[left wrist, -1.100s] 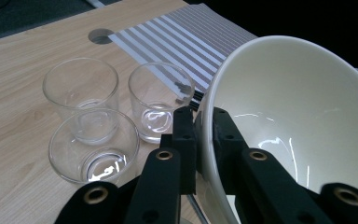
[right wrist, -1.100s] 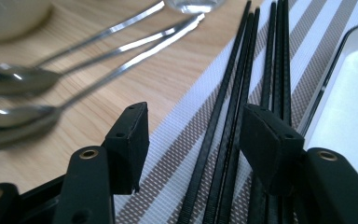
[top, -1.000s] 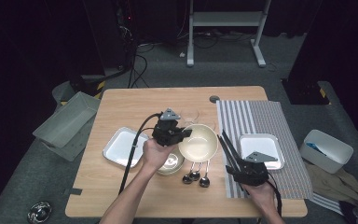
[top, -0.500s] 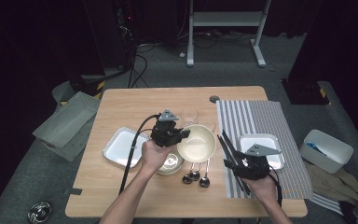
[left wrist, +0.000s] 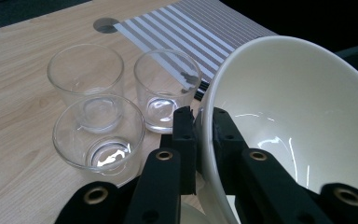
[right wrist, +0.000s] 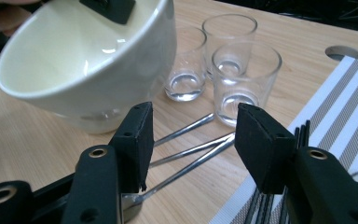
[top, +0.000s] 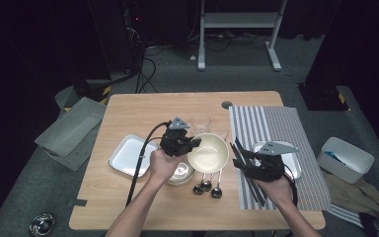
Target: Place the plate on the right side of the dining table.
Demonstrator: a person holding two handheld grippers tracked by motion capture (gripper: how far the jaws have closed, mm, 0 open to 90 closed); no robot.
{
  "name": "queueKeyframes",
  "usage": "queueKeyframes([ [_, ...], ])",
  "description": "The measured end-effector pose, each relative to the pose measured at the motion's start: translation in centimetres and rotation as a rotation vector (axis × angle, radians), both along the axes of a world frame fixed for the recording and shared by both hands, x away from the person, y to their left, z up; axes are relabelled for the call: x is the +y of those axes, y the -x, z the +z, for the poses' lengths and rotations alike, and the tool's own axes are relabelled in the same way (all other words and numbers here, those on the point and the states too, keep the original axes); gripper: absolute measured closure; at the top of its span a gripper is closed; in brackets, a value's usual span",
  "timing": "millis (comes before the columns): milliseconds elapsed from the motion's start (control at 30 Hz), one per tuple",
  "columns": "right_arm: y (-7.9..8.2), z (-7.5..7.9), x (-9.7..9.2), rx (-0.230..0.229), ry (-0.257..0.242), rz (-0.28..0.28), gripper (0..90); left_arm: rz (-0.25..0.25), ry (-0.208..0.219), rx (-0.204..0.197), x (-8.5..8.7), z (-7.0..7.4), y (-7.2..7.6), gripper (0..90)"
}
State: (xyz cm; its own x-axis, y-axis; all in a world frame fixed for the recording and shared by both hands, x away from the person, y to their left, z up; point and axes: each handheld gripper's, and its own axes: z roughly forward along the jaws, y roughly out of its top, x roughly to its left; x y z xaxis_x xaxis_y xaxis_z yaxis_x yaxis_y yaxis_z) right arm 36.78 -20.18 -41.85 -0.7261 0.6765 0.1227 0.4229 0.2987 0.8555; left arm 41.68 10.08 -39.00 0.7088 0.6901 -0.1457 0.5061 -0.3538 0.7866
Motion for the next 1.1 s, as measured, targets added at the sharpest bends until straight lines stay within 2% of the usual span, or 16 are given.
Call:
queueKeyframes([
  [67, 0.0, 0.6, 0.2, 0.014, -0.03, 0.023, 47.2, -0.002, 0.0, 0.0, 0.0, -0.1, 0.0, 82.6],
  [200, 0.1, 1.4, 0.5, 0.01, -0.056, 0.036, 48.3, -0.003, -0.008, 0.004, 0.0, -0.3, 0.0, 82.7],
  [433, -0.2, 2.6, 1.0, 0.011, -0.072, 0.044, 49.1, -0.005, -0.009, 0.007, 0.0, -0.3, 0.1, 82.7],
  [667, -0.8, 3.5, 2.5, 0.019, -0.036, 0.046, 51.0, -0.008, -0.015, 0.006, 0.1, -0.2, 0.2, 82.7],
  [900, -1.9, 3.7, 3.6, 0.05, -0.004, 0.037, 54.1, -0.01, -0.01, 0.001, 0.0, -0.1, 0.3, 82.7],
  [1100, -2.5, 3.7, 4.4, 0.058, 0.024, 0.034, 57.4, -0.01, -0.011, 0.0, 0.1, 0.0, 0.3, 82.7],
])
